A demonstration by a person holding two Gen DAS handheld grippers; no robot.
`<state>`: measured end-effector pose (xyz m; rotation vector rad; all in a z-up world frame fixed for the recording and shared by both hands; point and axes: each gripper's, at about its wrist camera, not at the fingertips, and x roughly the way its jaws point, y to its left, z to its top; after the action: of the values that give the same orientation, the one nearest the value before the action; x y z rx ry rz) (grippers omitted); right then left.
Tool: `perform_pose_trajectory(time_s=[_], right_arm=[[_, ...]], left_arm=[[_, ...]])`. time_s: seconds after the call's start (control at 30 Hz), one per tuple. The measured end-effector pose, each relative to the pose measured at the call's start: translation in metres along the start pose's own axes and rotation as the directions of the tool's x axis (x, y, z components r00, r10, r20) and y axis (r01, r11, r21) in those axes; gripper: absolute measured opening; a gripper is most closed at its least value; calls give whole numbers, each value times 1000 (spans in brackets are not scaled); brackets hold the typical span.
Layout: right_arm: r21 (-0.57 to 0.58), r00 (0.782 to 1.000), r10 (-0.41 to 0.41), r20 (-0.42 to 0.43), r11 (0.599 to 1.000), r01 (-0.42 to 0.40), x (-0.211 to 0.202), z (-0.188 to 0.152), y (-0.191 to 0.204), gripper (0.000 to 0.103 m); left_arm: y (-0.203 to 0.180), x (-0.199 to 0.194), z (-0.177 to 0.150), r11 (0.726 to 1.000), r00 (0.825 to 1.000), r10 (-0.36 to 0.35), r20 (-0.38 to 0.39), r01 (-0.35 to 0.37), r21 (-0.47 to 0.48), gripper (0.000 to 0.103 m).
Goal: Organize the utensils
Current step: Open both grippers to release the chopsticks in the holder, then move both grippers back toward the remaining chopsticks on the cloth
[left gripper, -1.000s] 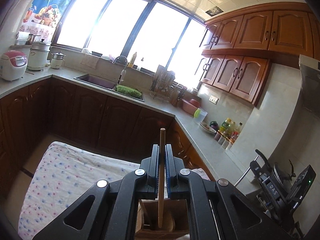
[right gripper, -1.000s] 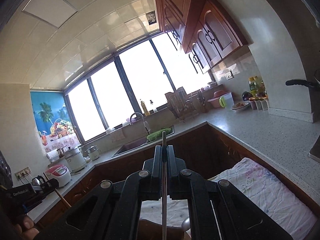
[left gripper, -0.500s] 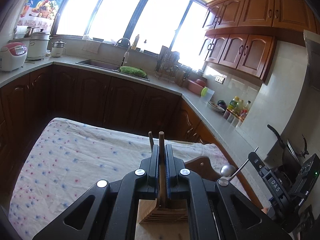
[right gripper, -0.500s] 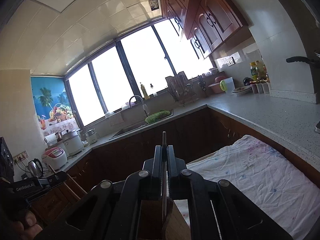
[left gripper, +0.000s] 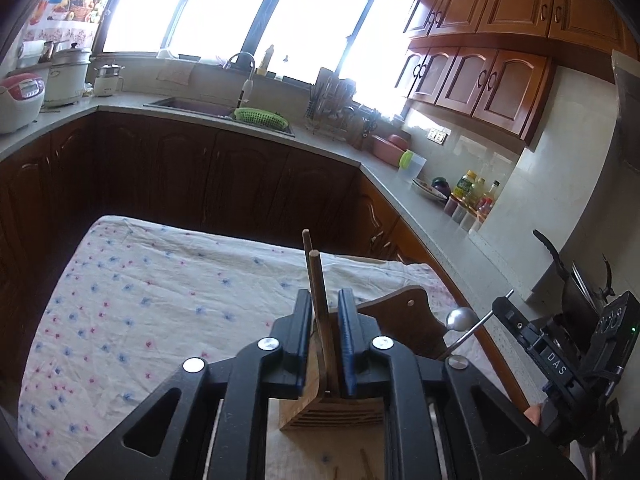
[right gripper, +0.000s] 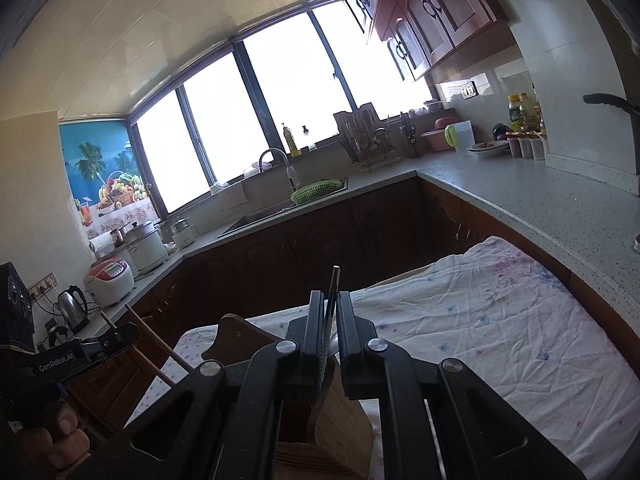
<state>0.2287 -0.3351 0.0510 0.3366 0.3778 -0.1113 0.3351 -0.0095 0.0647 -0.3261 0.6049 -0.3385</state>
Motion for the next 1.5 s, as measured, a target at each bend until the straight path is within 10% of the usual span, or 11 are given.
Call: perform_pose_trajectory(time_s=[0.1, 0.17, 0.33, 0.93, 1.5], right_arm=[[15, 999, 40, 1, 999, -40, -8, 3, 1, 38], [21, 997, 74, 37, 997, -75, -22, 6, 1, 75], [6, 990, 86, 116, 996, -87, -62, 17, 6, 102], [14, 996, 18, -83, 1000, -17, -124, -44, -20, 102], [-43, 929, -142, -341, 990, 136, -112, -109, -61, 102]], left_arm=[[2, -15, 1, 1000, 1000, -6, 16, 6, -13, 49], [1, -27, -1, 1000, 1000, -5, 30, 5, -1, 63], [7, -61, -13, 999, 998, 34, 54, -34, 0, 90], [5, -128, -95, 985, 986, 160, -49, -156, 66, 92], [-13, -80, -117, 964, 942, 214, -259, -162, 209, 92]])
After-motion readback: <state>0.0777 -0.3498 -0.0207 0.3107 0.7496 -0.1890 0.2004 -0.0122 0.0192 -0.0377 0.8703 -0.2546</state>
